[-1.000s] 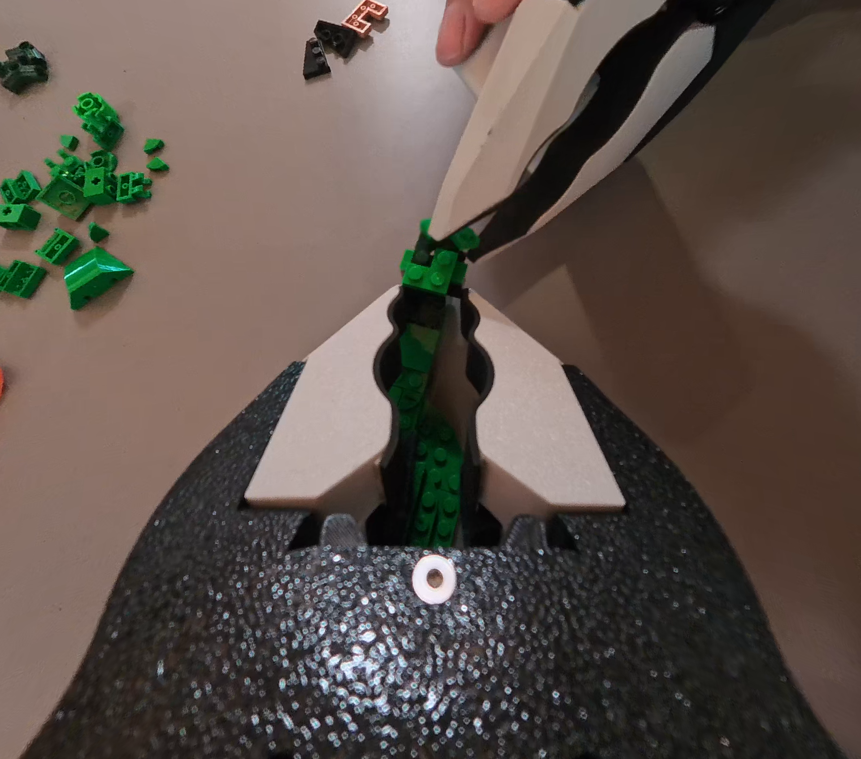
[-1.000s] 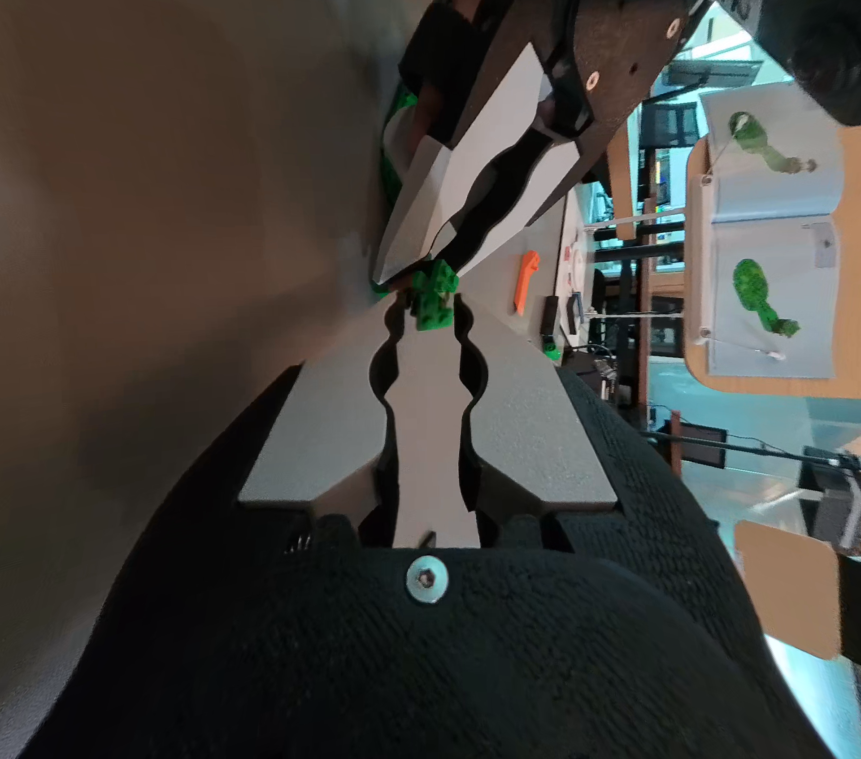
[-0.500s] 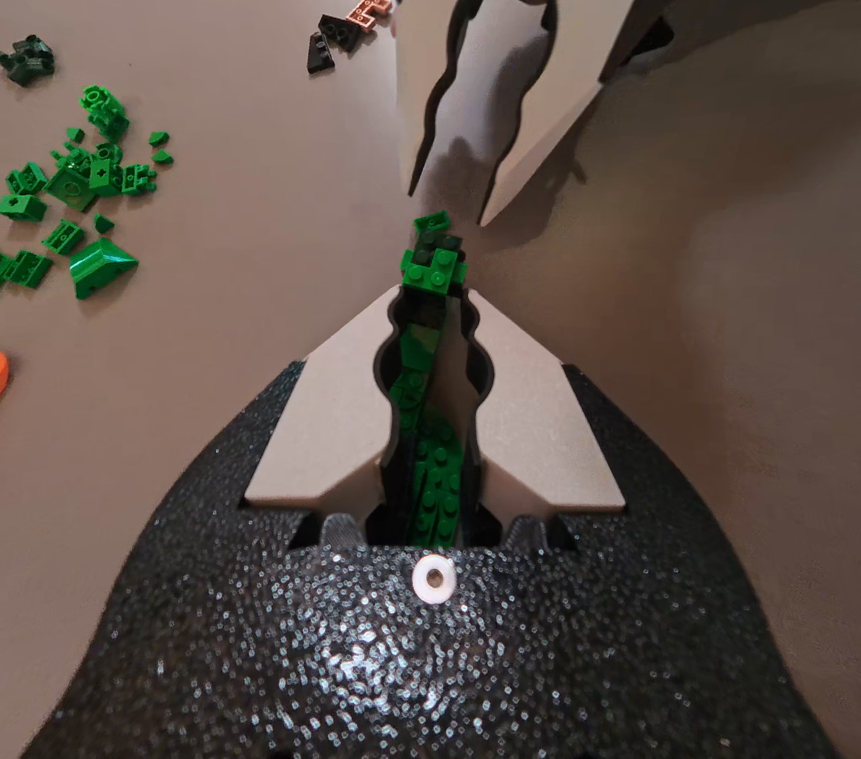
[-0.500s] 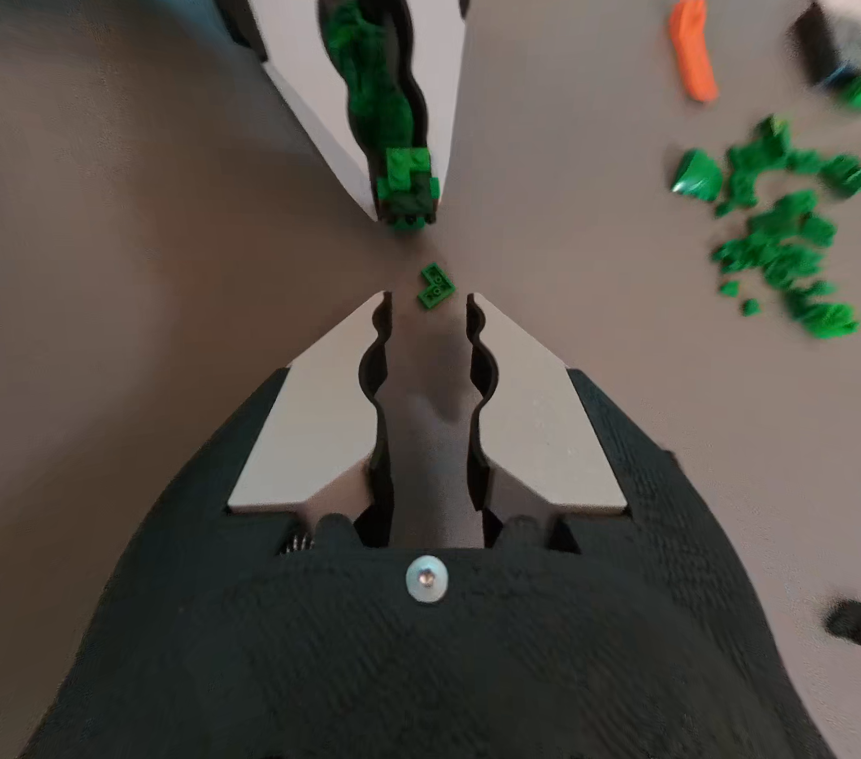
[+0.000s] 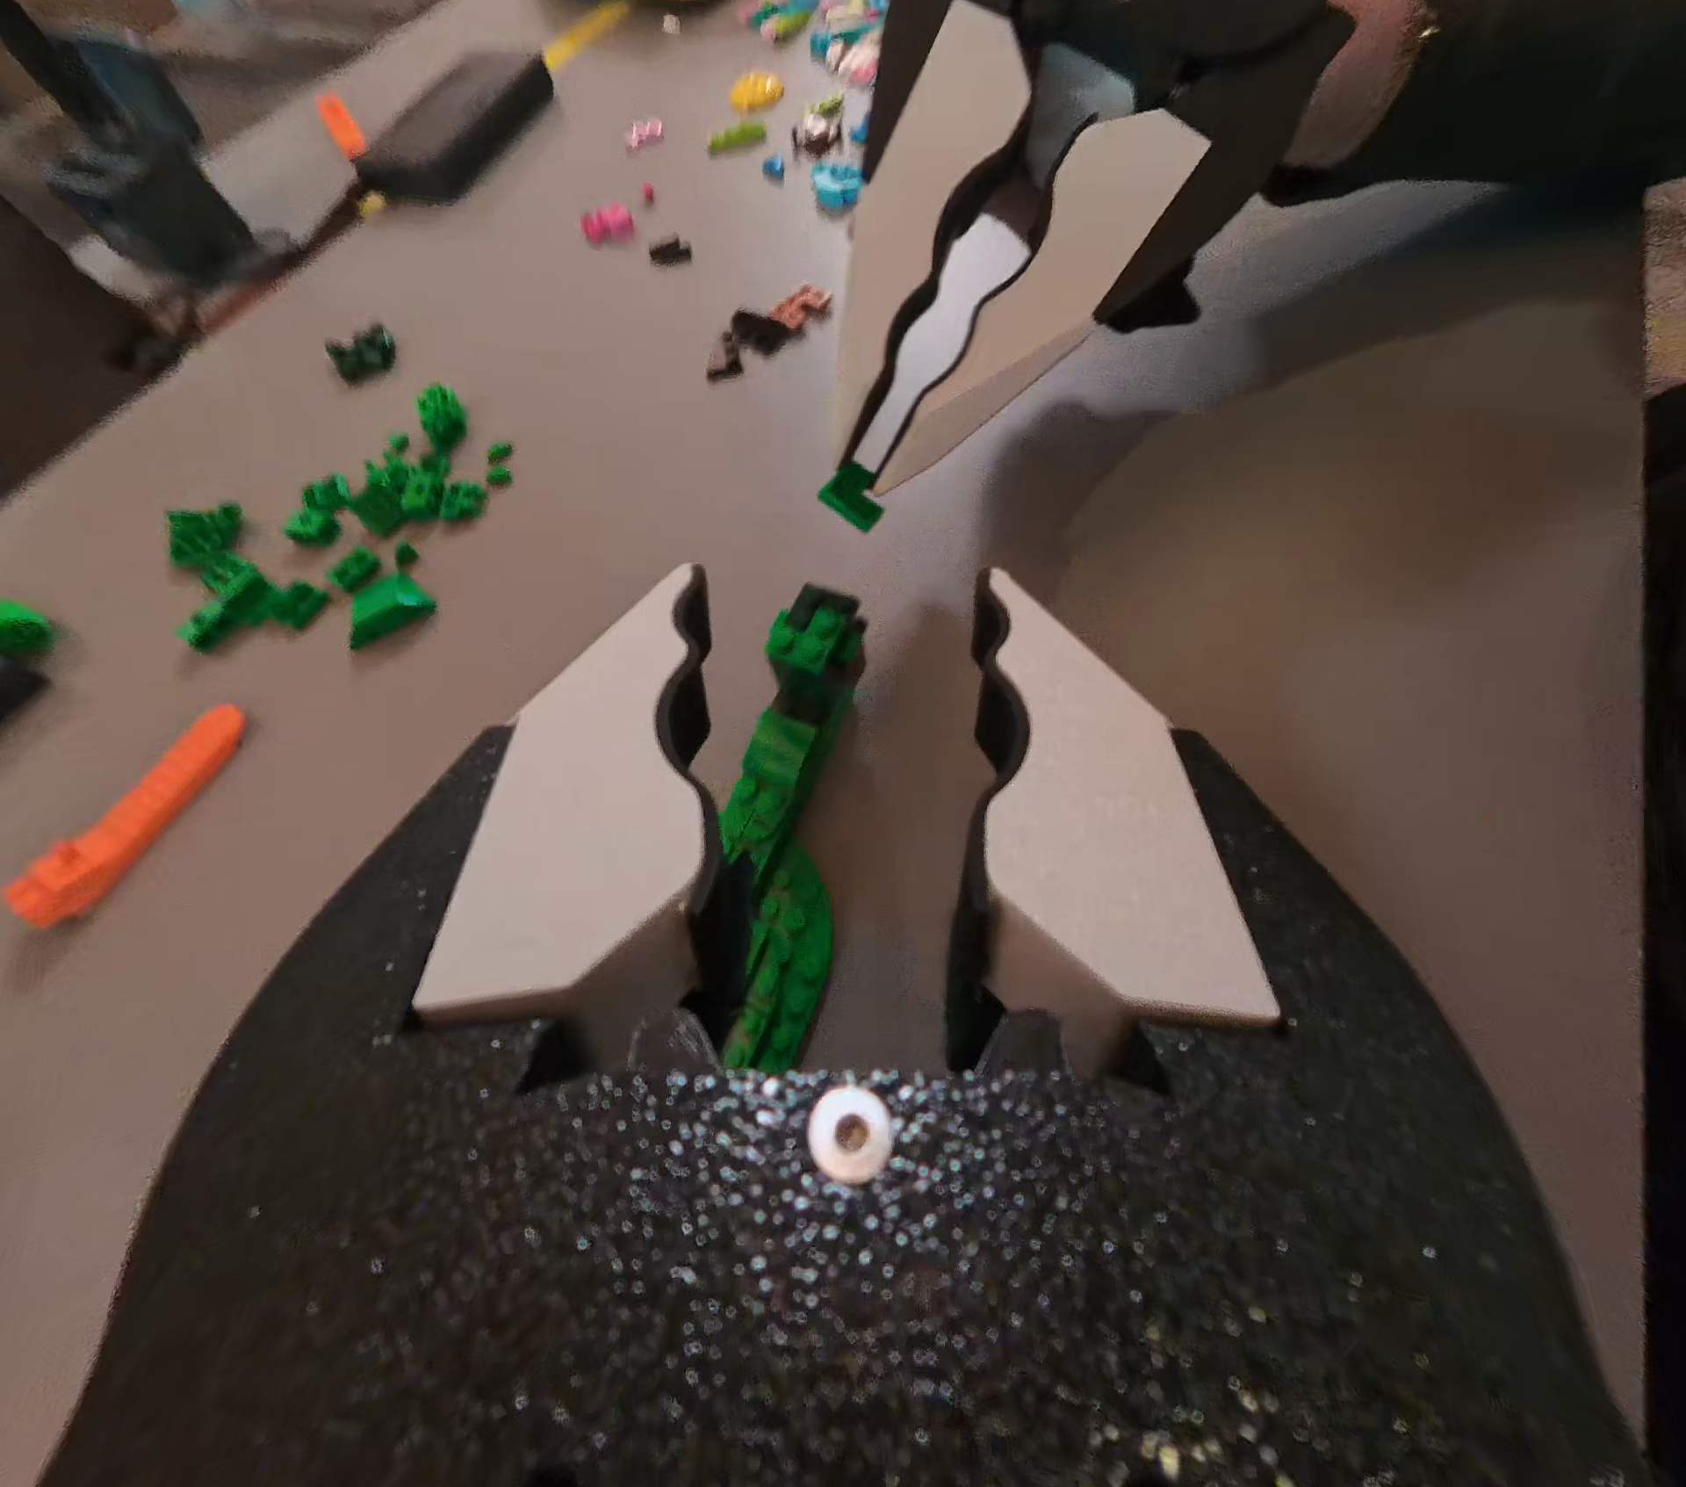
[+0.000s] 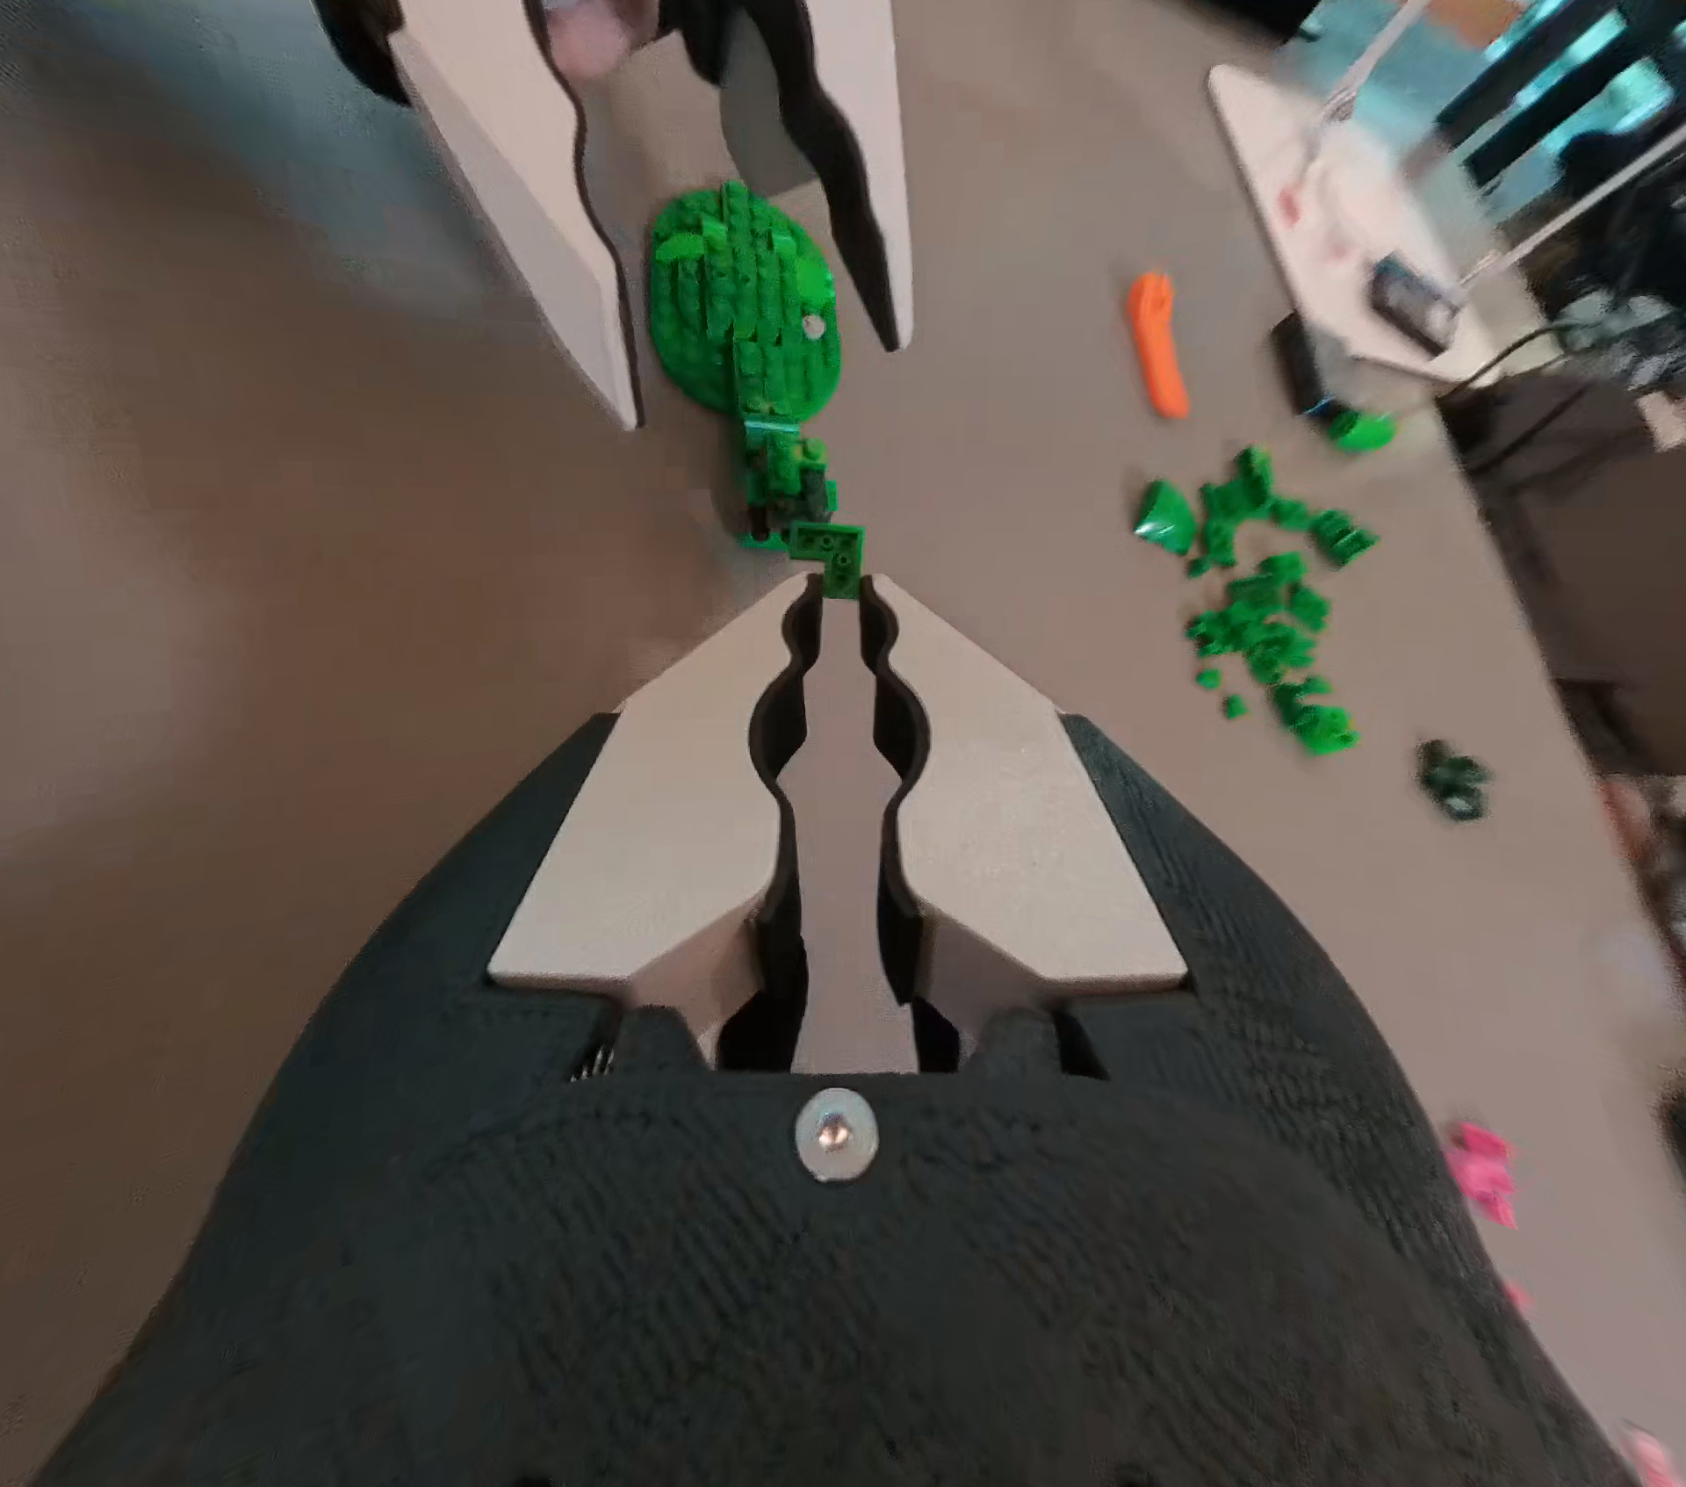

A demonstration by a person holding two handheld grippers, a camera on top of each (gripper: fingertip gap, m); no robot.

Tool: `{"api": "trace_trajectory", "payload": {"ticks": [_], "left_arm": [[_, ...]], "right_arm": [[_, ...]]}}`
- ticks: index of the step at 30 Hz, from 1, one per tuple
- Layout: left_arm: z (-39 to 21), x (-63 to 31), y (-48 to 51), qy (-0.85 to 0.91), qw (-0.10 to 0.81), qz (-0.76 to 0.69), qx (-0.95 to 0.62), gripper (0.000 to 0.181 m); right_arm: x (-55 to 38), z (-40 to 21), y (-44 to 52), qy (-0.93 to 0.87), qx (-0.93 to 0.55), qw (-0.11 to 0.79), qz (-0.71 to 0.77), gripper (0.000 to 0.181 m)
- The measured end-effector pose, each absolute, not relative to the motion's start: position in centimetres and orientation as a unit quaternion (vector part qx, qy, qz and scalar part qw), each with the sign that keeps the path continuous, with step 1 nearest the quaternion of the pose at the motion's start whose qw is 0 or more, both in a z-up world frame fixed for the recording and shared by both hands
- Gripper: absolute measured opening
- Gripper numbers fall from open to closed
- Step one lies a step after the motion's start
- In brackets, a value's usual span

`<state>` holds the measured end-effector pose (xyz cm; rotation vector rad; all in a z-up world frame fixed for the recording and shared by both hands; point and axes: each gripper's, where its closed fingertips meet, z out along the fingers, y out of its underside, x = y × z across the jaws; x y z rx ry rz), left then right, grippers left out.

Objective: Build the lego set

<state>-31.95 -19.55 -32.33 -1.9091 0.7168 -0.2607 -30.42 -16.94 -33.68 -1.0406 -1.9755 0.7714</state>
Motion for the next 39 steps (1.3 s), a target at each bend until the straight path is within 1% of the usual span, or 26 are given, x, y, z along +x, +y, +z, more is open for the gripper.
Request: {"api": "trace_trajectory", "payload": {"ticks": [1,4,7,10,11,13,15,16,17,18,19,20,22,24,26,27,32,35,37,39], "left_arm": [[-31.9,-31.3,-19.7,0.309,0.525,-0.096,-0.788,0.053],[-31.0,-29.4,-19.4,0.294,0.533,-0.088,-0.788,0.040],[-29.6,-27.6,-19.3,0.235,0.536,-0.180,-0.791,0.035],[-27.3,-26.5,-19.8,0.224,0.569,-0.256,-0.749,0.019],[-27.0,-26.3,-19.9,0.222,0.572,-0.267,-0.743,0.009],[-26.6,-25.8,-20.1,0.232,0.576,-0.277,-0.733,0.004],[-26.5,-25.5,-20.1,0.256,0.590,-0.238,-0.727,0.003],[-26.5,-25.5,-19.9,0.277,0.606,-0.196,-0.720,0.002],[-26.2,-25.5,-19.7,0.300,0.626,-0.140,-0.706,0.002],[-26.0,-25.7,-19.5,0.322,0.641,-0.074,-0.693,0.002],[-25.9,-25.9,-19.4,0.350,0.646,-0.003,-0.678,0.002],[-26.0,-25.8,-19.4,0.386,0.644,0.072,-0.656,0.002],[-26.5,-25.3,-19.4,0.443,0.621,0.173,-0.623,0.003],[-27.1,-24.5,-19.4,0.468,0.606,0.188,-0.616,0.003],[-27.3,-23.8,-19.6,0.470,0.607,0.164,-0.620,0.003],[-27.1,-23.6,-19.7,0.469,0.613,0.152,-0.618,0.002],[-27.6,-23.2,-19.8,0.474,0.599,0.132,-0.632,0.002],[-28.3,-24.7,-19.2,0.441,0.578,0.132,-0.673,0.009],[-28.7,-27.1,-19.0,0.413,0.560,0.152,-0.701,0.014],[-28.6,-29.4,-19.3,0.387,0.550,0.160,-0.723,0.016]], "right_arm": [[-30.2,-33.0,-17.0,-0.776,-0.394,0.398,0.290,0.006],[-29.6,-30.1,-18.2,-0.777,-0.307,0.487,0.253,0.006],[-28.8,-27.6,-19.5,-0.768,-0.216,0.567,0.205,0.006],[-27.8,-26.1,-20.2,-0.756,-0.169,0.604,0.186,0.006],[-27.5,-25.8,-20.3,-0.754,-0.163,0.609,0.187,0.006],[-26.9,-25.5,-20.4,-0.750,-0.154,0.614,0.194,0.006],[-26.4,-25.4,-20.5,-0.747,-0.156,0.611,0.212,0.007],[-26.1,-25.4,-20.7,-0.747,-0.177,0.591,0.248,0.010],[-25.7,-25.5,-21.0,-0.750,-0.212,0.547,0.306,0.025],[-25.2,-25.4,-21.4,-0.745,-0.251,0.494,0.371,0.034],[-24.7,-25.0,-21.6,-0.735,-0.273,0.453,0.424,0.033],[-24.4,-24.5,-21.4,-0.723,-0.280,0.443,0.451,0.029],[-23.9,-24.3,-20.9,-0.724,-0.265,0.465,0.434,0.018],[-23.5,-25.1,-21.1,-0.751,-0.241,0.477,0.389,0.017],[-23.3,-26.3,-21.4,-0.776,-0.225,0.476,0.348,0.024],[-23.3,-26.8,-21.5,-0.784,-0.223,0.471,0.336,0.024],[-23.5,-26.9,-21.0,-0.782,-0.215,0.495,0.310,0.004],[-24.2,-27.9,-20.0,-0.786,-0.235,0.500,0.278,0.003],[-24.8,-29.8,-19.0,-0.800,-0.257,0.487,0.240,0.003],[-25.2,-32.4,-18.3,-0.820,-0.266,0.465,0.200,0.003]]}}
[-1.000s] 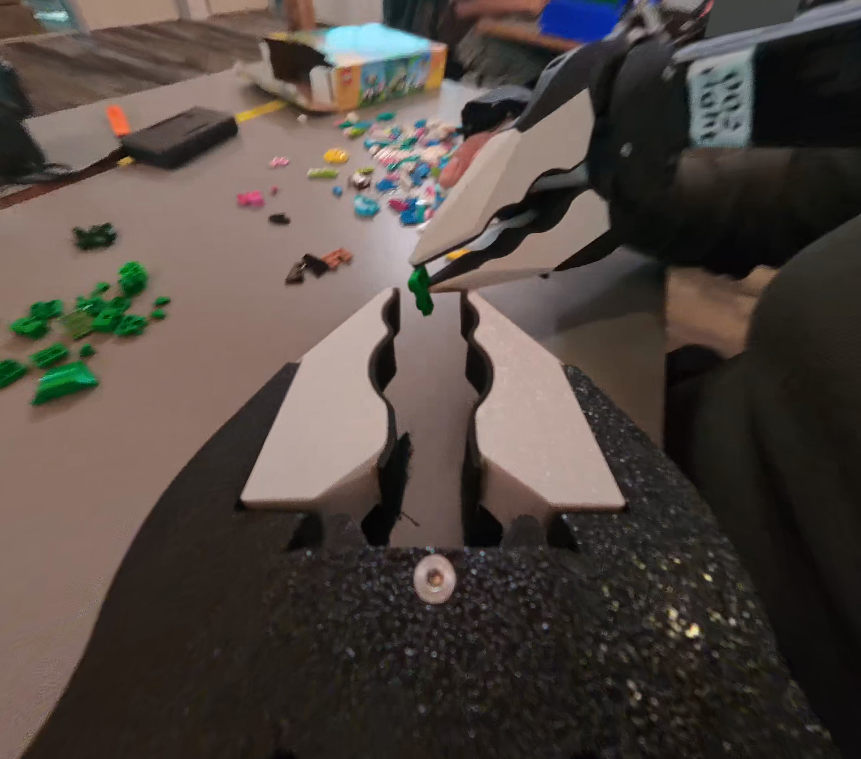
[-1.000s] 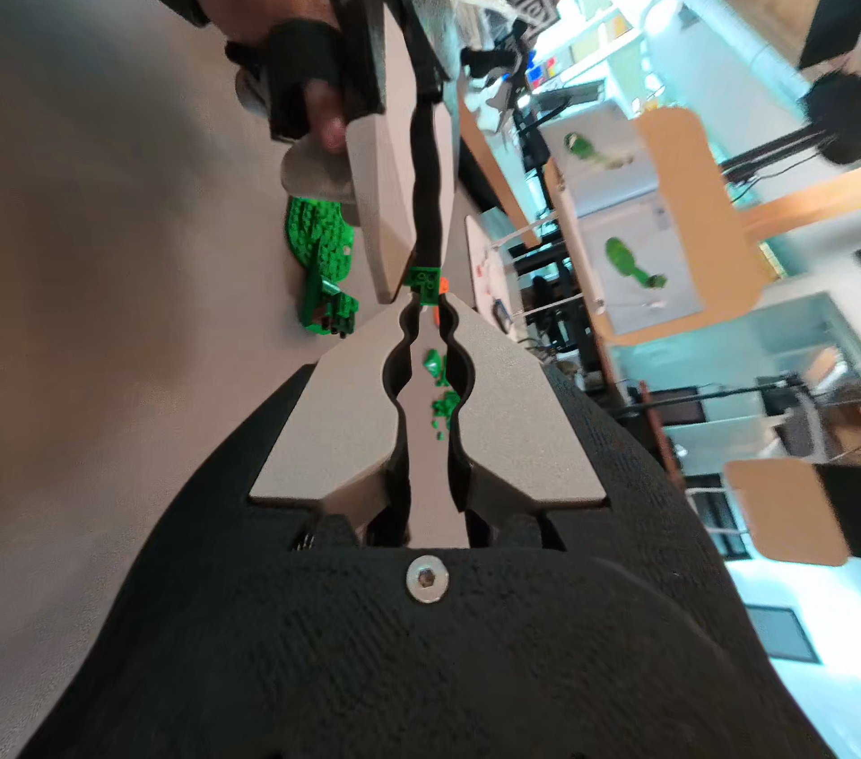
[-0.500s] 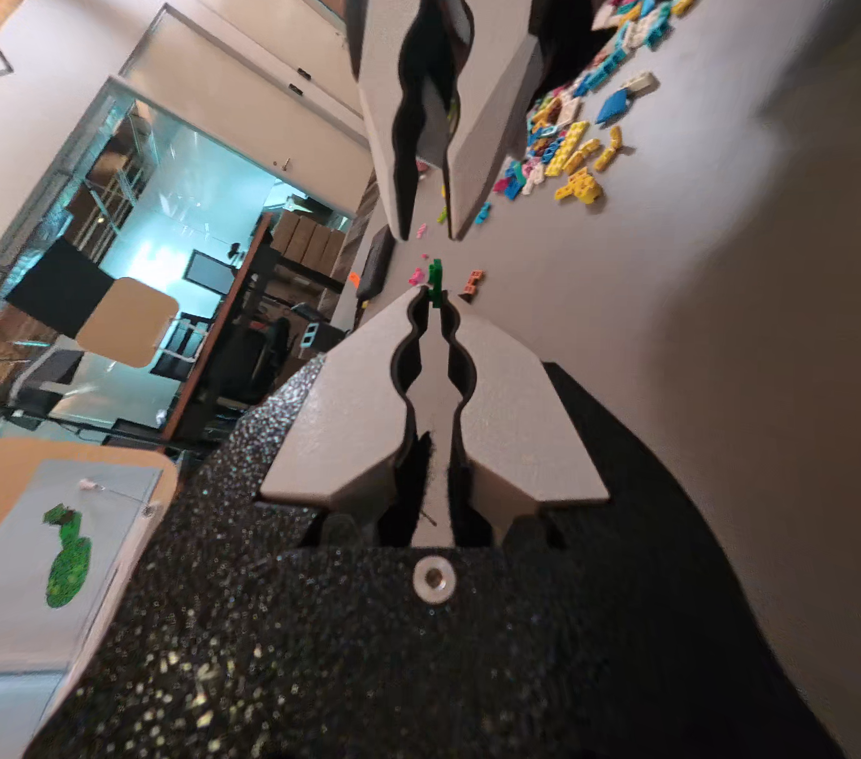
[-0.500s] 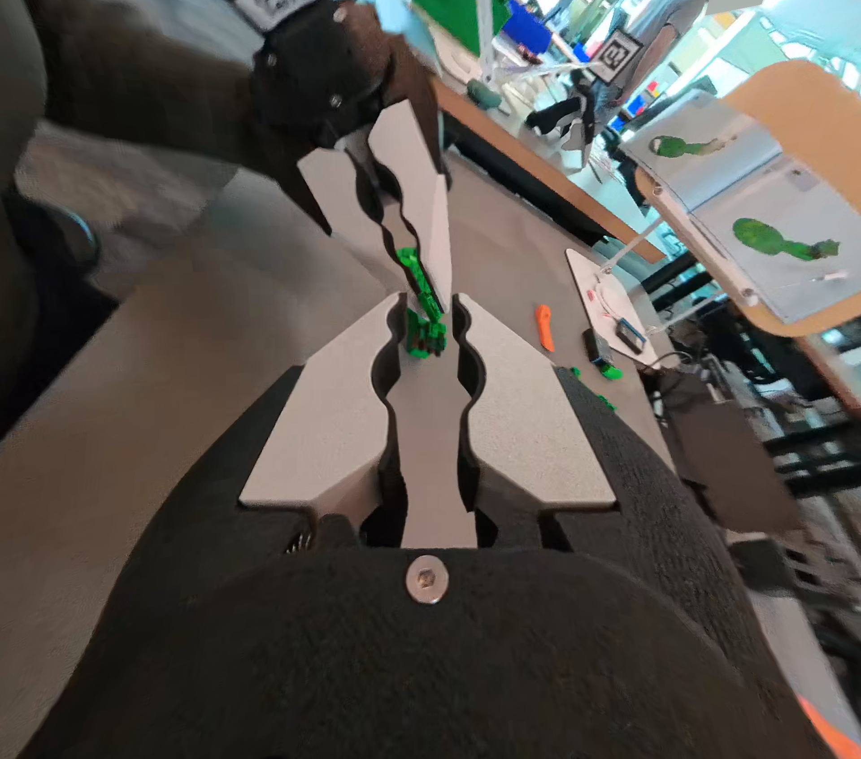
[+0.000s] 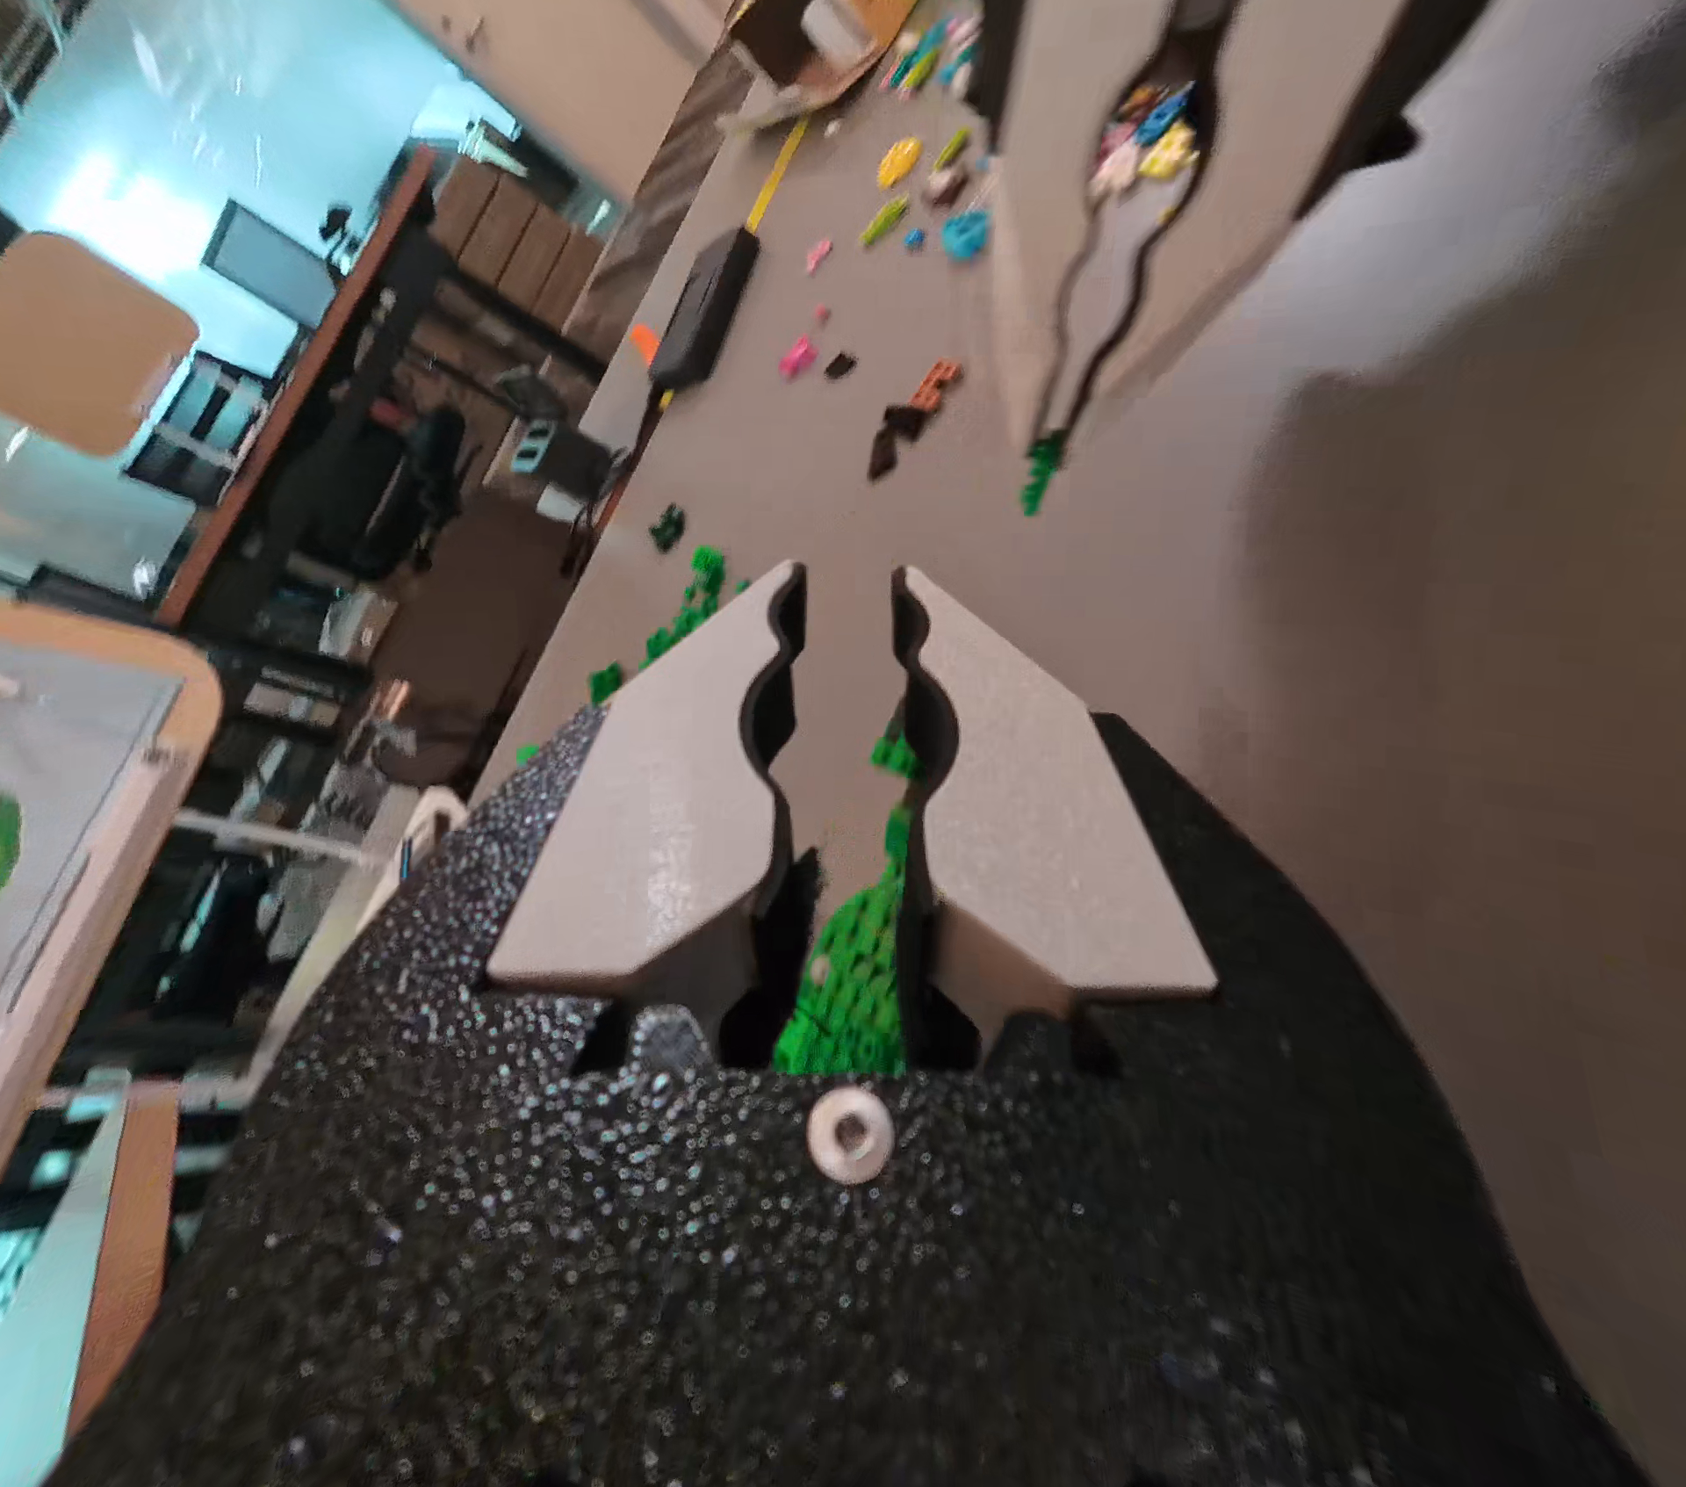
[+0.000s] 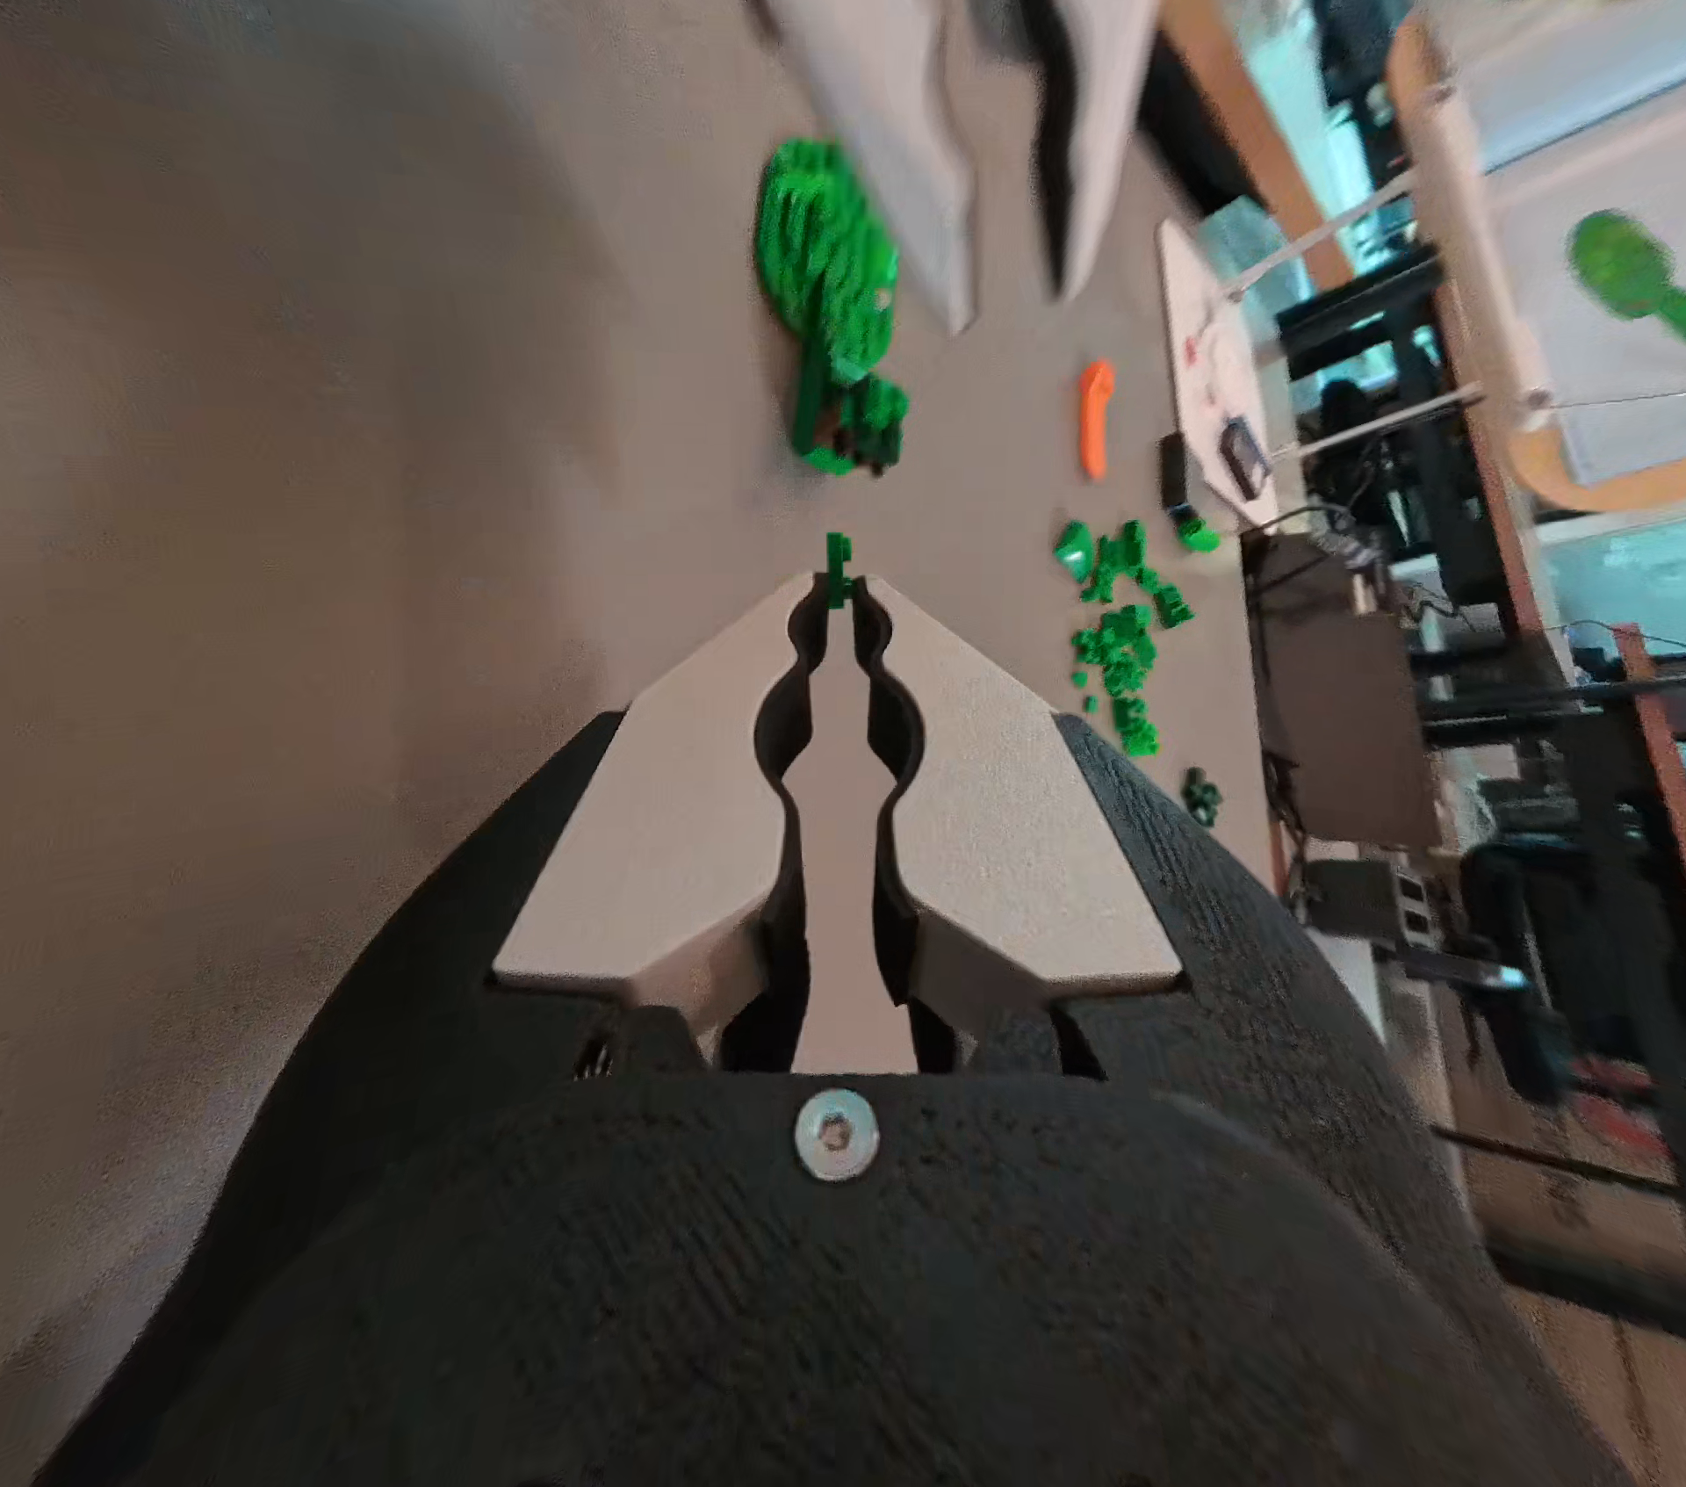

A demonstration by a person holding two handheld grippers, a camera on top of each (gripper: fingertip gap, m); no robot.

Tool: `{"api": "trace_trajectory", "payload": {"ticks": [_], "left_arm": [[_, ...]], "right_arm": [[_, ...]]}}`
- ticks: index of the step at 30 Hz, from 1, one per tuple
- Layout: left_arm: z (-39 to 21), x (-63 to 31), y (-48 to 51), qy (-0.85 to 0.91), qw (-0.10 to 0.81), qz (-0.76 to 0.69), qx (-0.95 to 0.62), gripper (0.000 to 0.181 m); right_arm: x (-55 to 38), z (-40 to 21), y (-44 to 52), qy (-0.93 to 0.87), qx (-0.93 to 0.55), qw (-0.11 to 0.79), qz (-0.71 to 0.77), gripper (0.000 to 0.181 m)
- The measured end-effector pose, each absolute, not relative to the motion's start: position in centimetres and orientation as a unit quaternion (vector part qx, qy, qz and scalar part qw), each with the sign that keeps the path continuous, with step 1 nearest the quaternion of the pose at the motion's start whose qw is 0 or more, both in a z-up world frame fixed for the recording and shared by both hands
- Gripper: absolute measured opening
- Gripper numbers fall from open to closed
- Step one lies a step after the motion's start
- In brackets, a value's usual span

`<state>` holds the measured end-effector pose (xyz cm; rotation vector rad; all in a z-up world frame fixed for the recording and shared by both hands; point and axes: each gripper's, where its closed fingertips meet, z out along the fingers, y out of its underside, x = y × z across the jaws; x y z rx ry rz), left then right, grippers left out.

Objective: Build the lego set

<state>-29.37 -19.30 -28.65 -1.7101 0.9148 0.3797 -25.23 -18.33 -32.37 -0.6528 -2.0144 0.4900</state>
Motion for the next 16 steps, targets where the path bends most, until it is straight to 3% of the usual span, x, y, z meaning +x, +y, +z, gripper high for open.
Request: {"api": "trace_trajectory", "payload": {"ticks": [6,10,16], "left_arm": [[-28.5,-33.9,-20.6,0.328,0.529,0.170,-0.764,0.015],[-28.4,-34.6,-20.8,0.312,0.531,0.155,-0.772,0.017],[-28.7,-34.4,-20.9,0.297,0.542,0.105,-0.779,0.019]], "right_arm": [[-25.6,-36.8,-18.6,-0.861,-0.211,0.444,0.130,0.003],[-25.6,-37.9,-18.2,-0.866,-0.216,0.432,0.128,0.015],[-24.7,-38.0,-18.6,-0.853,-0.316,0.346,0.231,0.026]]}}
